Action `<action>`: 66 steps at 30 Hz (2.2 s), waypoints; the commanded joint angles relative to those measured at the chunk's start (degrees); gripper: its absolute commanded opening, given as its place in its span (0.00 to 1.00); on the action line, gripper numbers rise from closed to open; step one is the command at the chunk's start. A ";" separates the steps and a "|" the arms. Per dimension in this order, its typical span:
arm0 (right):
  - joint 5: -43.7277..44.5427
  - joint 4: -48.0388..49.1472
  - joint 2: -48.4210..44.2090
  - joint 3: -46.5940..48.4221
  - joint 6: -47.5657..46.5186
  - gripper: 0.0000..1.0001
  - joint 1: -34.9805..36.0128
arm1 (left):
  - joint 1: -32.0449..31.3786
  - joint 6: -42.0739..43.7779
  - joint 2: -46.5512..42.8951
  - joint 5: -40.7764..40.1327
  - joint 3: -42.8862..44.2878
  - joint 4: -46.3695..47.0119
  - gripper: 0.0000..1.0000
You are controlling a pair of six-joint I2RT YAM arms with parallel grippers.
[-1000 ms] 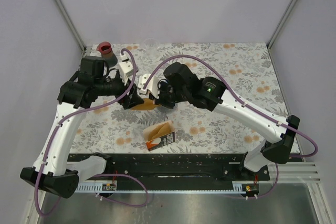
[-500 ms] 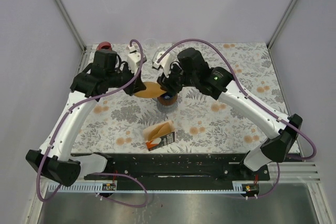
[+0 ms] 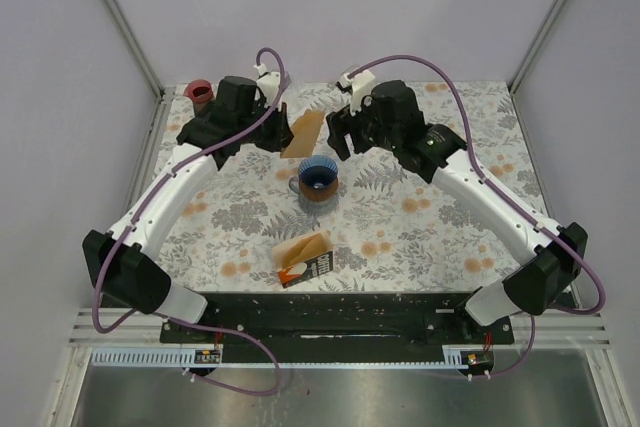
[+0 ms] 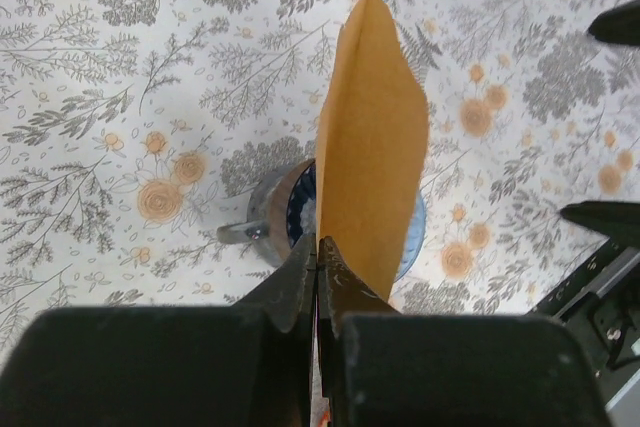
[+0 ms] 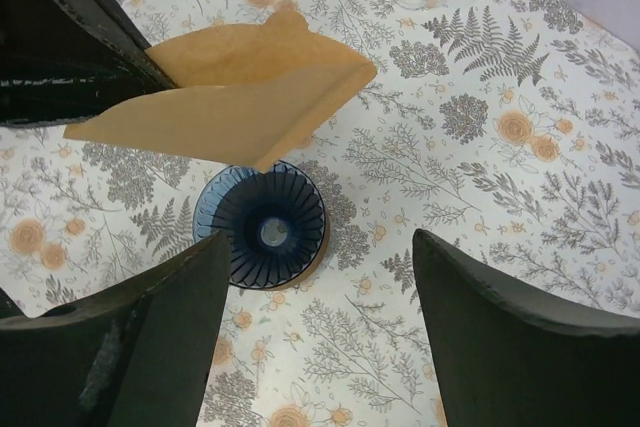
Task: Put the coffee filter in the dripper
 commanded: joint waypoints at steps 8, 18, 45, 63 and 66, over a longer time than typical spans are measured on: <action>2.26 7.38 0.42 -1.37 12.83 0.81 0.02 | -5.49 -12.68 -1.02 -9.77 -4.02 8.93 0.00; 5.33 8.52 4.99 0.65 20.13 0.83 0.11 | -7.60 -11.80 -0.23 -14.26 -5.25 9.98 0.00; 3.05 6.07 6.75 -6.11 21.64 0.41 0.11 | -9.01 -10.40 -2.78 -16.55 -11.67 10.95 0.00; -1.08 3.60 4.65 -3.83 13.20 0.66 0.11 | -8.22 -8.46 -0.67 -14.00 -12.81 12.18 0.01; -2.75 6.67 0.78 -4.53 11.00 0.72 0.02 | -8.13 -8.29 -1.37 -13.83 -13.60 13.50 0.01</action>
